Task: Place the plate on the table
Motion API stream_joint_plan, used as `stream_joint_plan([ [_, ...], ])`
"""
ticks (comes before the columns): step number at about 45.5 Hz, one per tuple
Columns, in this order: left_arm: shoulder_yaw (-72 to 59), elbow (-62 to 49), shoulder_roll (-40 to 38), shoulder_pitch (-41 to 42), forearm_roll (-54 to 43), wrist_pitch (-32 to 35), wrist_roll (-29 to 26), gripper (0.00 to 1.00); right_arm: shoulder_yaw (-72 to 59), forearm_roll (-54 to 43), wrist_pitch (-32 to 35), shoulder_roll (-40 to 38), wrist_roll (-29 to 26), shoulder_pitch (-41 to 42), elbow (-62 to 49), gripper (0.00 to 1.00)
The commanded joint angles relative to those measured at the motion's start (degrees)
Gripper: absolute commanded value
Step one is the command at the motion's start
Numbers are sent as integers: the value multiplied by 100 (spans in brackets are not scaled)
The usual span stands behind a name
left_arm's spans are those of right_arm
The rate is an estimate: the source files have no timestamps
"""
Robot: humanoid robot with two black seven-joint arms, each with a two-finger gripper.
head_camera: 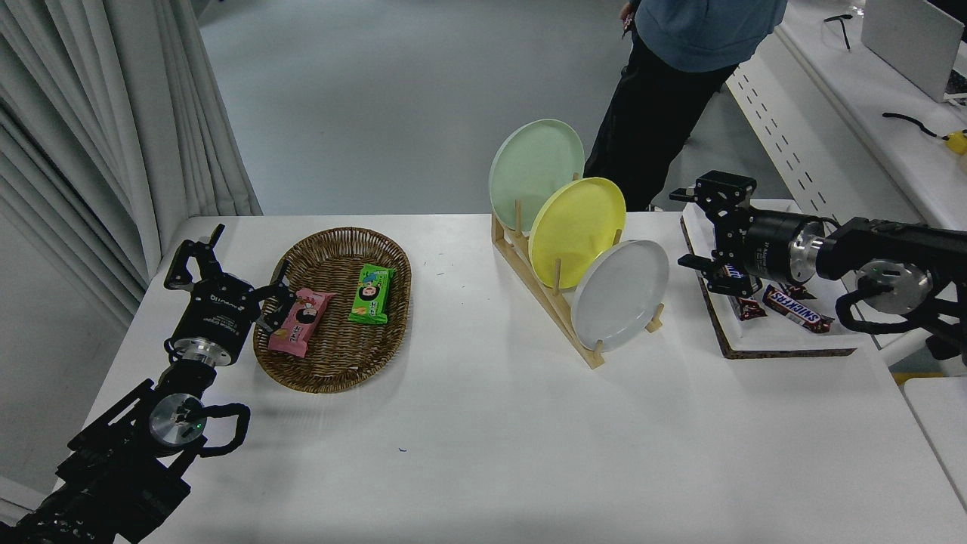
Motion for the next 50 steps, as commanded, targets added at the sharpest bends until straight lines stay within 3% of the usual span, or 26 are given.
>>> stream_joint_plan([
  [1, 0, 4, 0, 0, 0, 0, 0, 100, -54, 1022, -208, 295, -477, -57, -46, 100],
  [17, 0, 4, 0, 0, 0, 0, 0, 100, 60, 927, -674, 444, -557, -57, -221, 100],
  [30, 0, -5, 0, 0, 0, 0, 0, 100, 60, -5, -674, 629, -565, 4, -476, 100],
  [41, 0, 4, 0, 0, 0, 0, 0, 100, 288, 214, -674, 743, -600, 4, -476, 96],
  [50, 0, 4, 0, 0, 0, 0, 0, 100, 306, 627, -876, 875, -1066, 22, -476, 92],
])
